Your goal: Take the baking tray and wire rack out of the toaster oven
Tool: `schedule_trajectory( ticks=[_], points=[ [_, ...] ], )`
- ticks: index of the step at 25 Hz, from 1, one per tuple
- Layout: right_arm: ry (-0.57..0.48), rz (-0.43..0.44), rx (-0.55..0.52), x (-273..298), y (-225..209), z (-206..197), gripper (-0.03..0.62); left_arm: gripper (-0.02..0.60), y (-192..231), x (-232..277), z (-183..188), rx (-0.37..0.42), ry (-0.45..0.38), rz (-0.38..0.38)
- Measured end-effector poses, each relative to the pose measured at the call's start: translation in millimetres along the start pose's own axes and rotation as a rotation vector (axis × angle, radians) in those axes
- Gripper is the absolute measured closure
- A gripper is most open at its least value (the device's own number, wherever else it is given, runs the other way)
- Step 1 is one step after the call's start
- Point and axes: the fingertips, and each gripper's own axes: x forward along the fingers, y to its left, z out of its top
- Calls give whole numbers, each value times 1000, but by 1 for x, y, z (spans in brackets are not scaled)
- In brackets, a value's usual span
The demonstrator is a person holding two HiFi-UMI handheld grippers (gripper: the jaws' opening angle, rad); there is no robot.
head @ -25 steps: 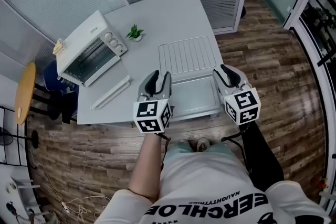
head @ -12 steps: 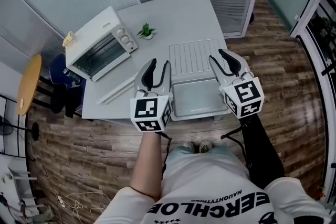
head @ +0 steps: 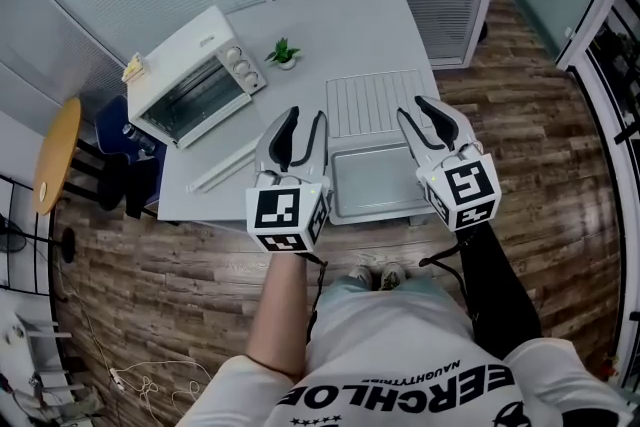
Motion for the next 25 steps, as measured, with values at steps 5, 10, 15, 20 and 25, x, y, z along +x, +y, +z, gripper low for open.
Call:
schedule_trajectory(
  ticks=[5, 10, 15, 20, 25],
  points=[
    [-10, 38, 26, -3, 3, -2, 486, 449, -3, -3, -2, 19, -9, 10],
    [-18, 83, 33, -4, 11, -2, 592, 525, -5, -5, -1, 17, -30, 12],
    [-12, 70, -17, -3, 8, -2, 592, 525, -1, -3, 2, 7, -42, 29],
    [-11, 44, -39, -4, 3, -7, 592, 525, -2, -3, -7, 7, -34, 30],
    [-3, 43, -38, -2, 0, -9, 592, 525, -3, 1, -7, 11, -33, 32]
  ],
)
